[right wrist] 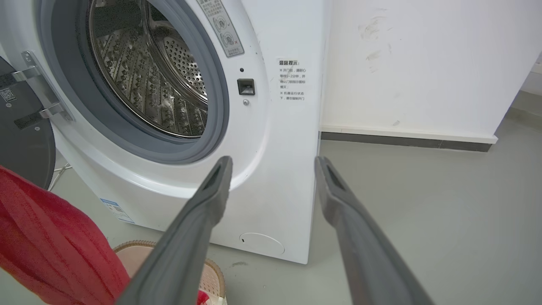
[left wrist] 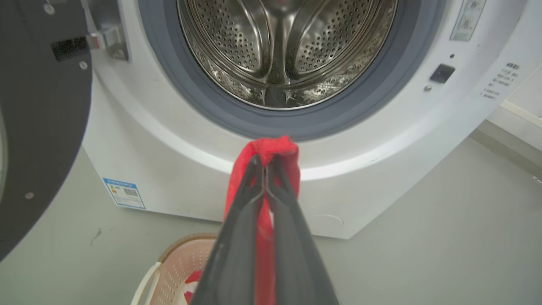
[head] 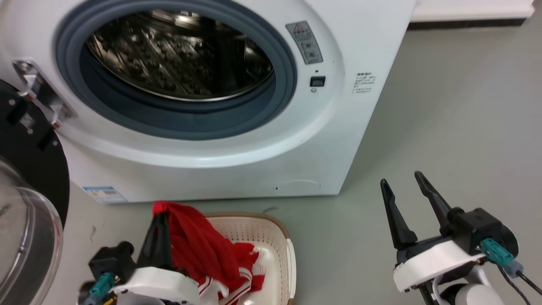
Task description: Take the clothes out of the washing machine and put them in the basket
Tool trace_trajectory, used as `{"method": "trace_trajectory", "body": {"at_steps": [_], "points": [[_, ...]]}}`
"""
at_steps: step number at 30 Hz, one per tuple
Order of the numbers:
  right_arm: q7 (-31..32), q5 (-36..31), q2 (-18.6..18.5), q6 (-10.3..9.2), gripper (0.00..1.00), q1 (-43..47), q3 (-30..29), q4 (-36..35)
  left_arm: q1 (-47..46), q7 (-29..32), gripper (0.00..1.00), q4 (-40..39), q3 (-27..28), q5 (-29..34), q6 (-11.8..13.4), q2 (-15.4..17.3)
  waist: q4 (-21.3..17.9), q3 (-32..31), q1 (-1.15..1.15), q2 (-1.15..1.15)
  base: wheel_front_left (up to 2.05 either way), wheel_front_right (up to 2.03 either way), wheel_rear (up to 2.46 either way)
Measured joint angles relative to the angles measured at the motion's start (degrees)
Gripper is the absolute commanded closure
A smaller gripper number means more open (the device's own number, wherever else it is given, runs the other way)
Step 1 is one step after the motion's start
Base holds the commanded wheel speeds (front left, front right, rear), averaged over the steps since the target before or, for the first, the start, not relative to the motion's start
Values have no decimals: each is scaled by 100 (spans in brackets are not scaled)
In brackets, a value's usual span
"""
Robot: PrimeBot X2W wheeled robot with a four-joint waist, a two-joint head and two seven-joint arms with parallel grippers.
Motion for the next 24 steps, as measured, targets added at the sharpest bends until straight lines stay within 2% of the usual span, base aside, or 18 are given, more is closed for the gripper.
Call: {"method": "trace_trajectory", "body": {"at_steps": [6, 13, 18, 24], "points": [[-26, -35, -1, 0, 0, -266, 100, -21, -497, -302, 100, 1825, -70, -227, -338, -82, -48, 467, 0, 0, 0, 0, 0], [-125, -56, -2, -1, 0, -717, 218, -64, -1783, -614, 100, 3968, 4, -187, -553, -94, -175, 1287, 1, 0, 0, 0, 0], [-266, -98, -2, 0, 0, -1010, 279, -115, -2507, -660, 100, 4766, 121, -115, -678, -79, -268, 1902, 1, 0, 0, 0, 0], [-403, -93, -3, -1, 0, -1478, 431, -94, -3298, -677, 100, 5526, 178, 220, -656, 40, -408, 2803, 1, 0, 0, 0, 0]]}}
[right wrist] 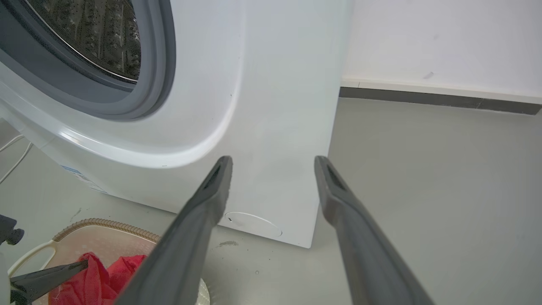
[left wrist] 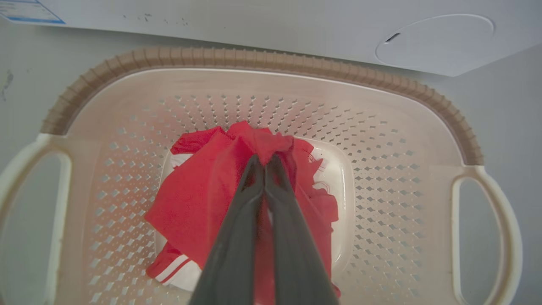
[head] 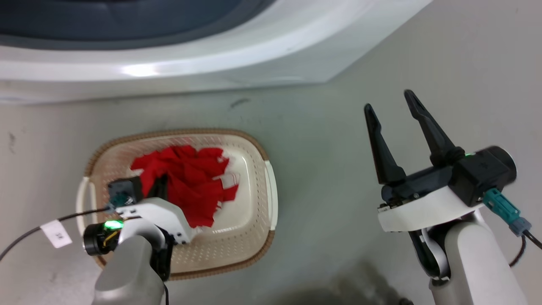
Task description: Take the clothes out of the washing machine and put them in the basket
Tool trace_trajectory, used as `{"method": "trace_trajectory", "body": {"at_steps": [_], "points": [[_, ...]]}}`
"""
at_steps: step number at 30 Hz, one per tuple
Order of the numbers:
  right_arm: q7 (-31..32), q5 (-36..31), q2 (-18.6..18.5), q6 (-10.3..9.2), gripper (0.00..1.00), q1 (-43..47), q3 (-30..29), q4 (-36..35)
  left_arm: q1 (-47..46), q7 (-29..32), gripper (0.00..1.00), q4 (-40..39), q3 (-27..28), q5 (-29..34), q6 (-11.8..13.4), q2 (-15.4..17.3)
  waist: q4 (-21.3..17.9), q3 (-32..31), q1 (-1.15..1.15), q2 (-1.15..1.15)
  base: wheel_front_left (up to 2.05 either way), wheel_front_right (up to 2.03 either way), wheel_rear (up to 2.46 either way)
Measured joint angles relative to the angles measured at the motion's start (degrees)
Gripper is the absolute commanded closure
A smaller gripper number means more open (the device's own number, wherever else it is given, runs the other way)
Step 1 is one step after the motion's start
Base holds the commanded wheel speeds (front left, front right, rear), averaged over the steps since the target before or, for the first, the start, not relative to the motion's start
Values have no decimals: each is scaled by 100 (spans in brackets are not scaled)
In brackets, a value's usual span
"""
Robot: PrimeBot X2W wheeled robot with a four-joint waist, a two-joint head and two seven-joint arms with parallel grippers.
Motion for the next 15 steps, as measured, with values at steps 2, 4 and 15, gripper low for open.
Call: {"method": "trace_trajectory", "body": {"at_steps": [2, 4, 15], "points": [[-54, 12, 3, 1, 0, -105, 67, 32, -149, 0, 100, 171, 96, -38, -5, 24, -54, 235, 0, 0, 0, 0, 0], [-104, 21, 1, 1, 0, -195, 89, 70, -247, 0, 100, 379, 94, 19, -33, 69, -118, 453, 0, 0, 0, 0, 0], [-300, 111, 2, 1, 0, -309, 63, 404, -470, 0, 20, 1110, 190, 102, 57, 113, -421, 878, 0, 0, 0, 0, 0]]}}
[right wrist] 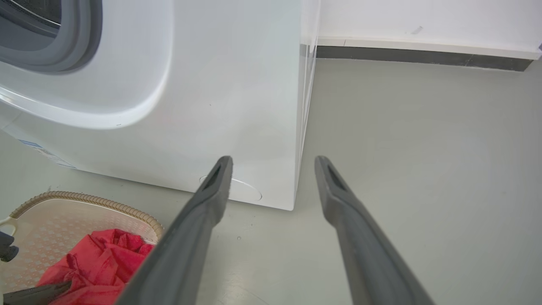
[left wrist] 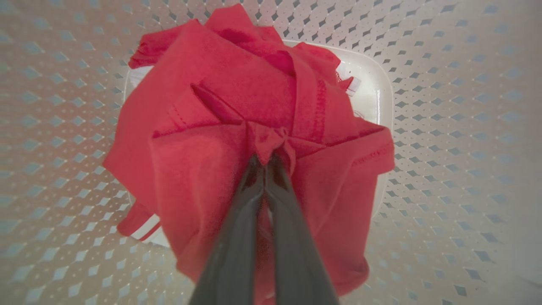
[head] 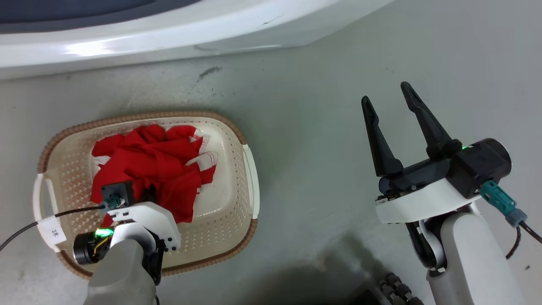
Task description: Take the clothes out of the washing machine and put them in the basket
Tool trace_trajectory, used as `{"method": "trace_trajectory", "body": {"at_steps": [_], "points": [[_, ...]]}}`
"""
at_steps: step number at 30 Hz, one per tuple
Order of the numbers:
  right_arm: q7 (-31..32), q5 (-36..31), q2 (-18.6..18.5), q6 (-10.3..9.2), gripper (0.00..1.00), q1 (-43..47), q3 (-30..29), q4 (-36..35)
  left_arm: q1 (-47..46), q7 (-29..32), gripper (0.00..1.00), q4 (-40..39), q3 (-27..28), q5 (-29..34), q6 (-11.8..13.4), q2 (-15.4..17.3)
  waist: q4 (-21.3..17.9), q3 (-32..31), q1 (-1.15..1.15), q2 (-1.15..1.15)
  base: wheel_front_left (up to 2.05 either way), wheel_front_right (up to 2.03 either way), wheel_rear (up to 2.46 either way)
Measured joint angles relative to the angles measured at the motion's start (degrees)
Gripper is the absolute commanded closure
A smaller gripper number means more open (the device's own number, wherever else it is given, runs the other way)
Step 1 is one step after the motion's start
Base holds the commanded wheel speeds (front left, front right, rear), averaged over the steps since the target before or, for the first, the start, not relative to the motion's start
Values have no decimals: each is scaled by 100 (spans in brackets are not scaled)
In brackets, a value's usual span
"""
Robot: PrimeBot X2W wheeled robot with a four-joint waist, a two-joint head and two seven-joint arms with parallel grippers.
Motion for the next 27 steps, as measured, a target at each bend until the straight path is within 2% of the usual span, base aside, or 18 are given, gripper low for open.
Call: {"method": "trace_trajectory", "body": {"at_steps": [1, 5, 11, 22, 27], "points": [[-18, -14, 0, 0, 0, 0, -19, 41, 1, 0, 0, 58, -7, 2, -26, -12, 7, -57, 0, 0, 0, 0, 0], [-71, -121, 1, 0, 0, 19, -89, 210, 44, 0, 0, -42, 210, -160, -89, -123, 67, -390, 0, 0, 0, 0, 0], [-35, -233, 2, 0, 0, 372, -213, 445, 548, 0, 0, -628, 371, -137, -199, -253, 193, -1170, -1, 0, 0, 0, 0], [192, -310, 3, 0, 0, 1039, -543, 372, 1655, -1, 0, -2711, 625, 360, -189, -457, 470, -2783, -2, 0, 0, 0, 0], [333, -366, 3, 0, 0, 1278, -750, 241, 2036, 0, 0, -3688, 589, 605, -97, -490, 617, -3351, -2, 0, 0, 0, 0]]}}
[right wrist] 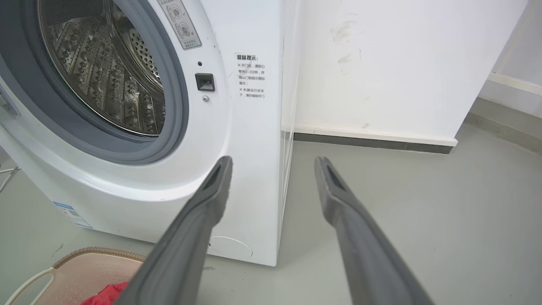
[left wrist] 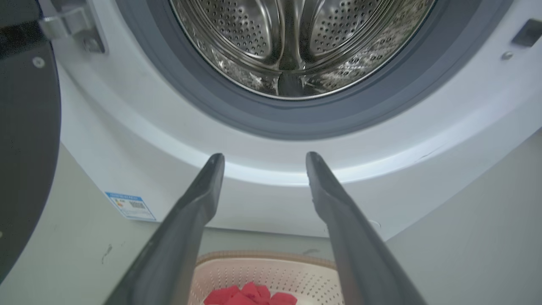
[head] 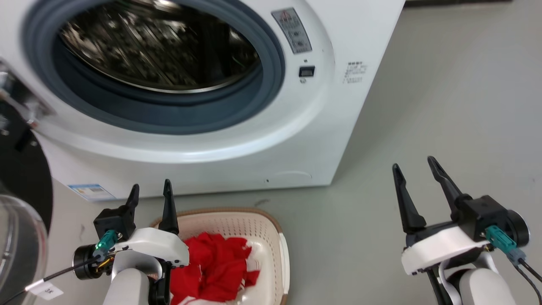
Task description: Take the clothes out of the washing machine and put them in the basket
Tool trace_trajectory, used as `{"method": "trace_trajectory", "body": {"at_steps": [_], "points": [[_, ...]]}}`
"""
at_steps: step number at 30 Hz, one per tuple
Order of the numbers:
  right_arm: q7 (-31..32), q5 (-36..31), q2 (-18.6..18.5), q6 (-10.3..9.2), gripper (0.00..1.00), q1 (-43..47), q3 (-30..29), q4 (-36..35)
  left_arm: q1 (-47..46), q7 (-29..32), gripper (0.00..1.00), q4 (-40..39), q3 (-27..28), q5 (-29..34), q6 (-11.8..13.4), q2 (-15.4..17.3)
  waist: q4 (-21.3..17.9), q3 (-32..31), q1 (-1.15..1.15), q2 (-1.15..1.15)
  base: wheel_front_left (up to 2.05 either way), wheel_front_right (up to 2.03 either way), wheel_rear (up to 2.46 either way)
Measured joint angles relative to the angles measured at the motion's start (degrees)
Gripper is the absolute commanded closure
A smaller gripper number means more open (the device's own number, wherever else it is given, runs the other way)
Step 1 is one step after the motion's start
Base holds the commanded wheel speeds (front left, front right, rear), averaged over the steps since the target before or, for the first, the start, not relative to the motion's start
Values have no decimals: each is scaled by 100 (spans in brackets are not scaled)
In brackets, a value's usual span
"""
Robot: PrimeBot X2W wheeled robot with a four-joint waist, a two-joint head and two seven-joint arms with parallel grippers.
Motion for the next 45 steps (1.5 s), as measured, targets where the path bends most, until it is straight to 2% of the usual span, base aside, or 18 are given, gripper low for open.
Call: {"method": "trace_trajectory", "body": {"at_steps": [10, 17, 45], "points": [[205, -51, 0, 0, 0, 409, -303, -205, 589, 0, 0, -1444, -225, 369, 145, -13, 195, -742, -1, 0, 0, 0, 0], [300, -64, -1, 0, 0, 703, -380, -247, 1049, 0, 0, -1909, -344, 532, 174, -14, 195, -1149, 0, 0, 0, 0, 0], [437, -35, -1, 0, 0, 963, -277, -422, 1448, 0, 0, -1993, -539, 479, 313, 9, 318, -1350, 1, 0, 0, 0, 0]]}}
